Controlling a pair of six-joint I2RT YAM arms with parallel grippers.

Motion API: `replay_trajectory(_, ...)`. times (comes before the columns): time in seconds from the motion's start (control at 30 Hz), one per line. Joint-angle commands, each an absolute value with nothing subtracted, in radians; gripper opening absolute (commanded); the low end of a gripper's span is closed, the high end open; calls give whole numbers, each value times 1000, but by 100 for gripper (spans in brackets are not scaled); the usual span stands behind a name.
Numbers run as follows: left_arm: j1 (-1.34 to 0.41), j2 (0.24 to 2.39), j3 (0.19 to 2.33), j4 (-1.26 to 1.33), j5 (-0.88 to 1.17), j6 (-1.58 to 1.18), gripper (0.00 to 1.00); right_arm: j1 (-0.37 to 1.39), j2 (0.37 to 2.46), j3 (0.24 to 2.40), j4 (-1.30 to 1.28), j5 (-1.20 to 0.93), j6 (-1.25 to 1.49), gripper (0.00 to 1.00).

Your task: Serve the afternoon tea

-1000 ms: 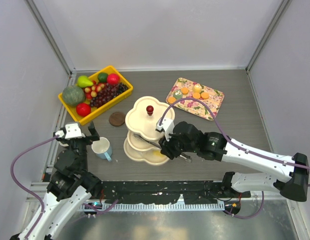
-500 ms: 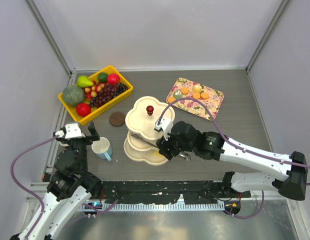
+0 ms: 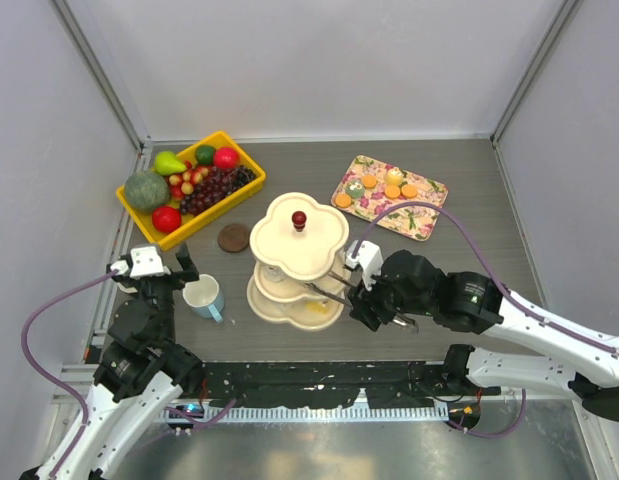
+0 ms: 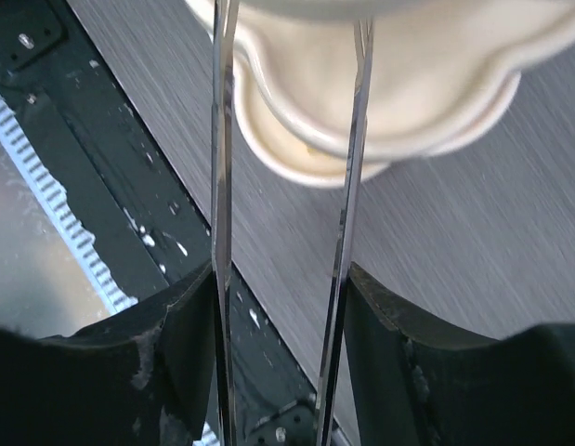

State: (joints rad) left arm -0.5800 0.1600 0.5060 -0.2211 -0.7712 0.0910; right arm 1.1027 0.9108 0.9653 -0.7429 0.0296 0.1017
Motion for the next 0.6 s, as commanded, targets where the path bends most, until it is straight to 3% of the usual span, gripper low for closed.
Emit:
replay_trajectory(0.0, -575, 178, 517, -178, -785, 106, 99, 1108, 862, 1029, -911, 95, 140, 55)
replay_trajectory(0.57, -575, 152, 518, -181, -779, 101, 99, 1014, 949, 1250, -1227, 359, 238, 51)
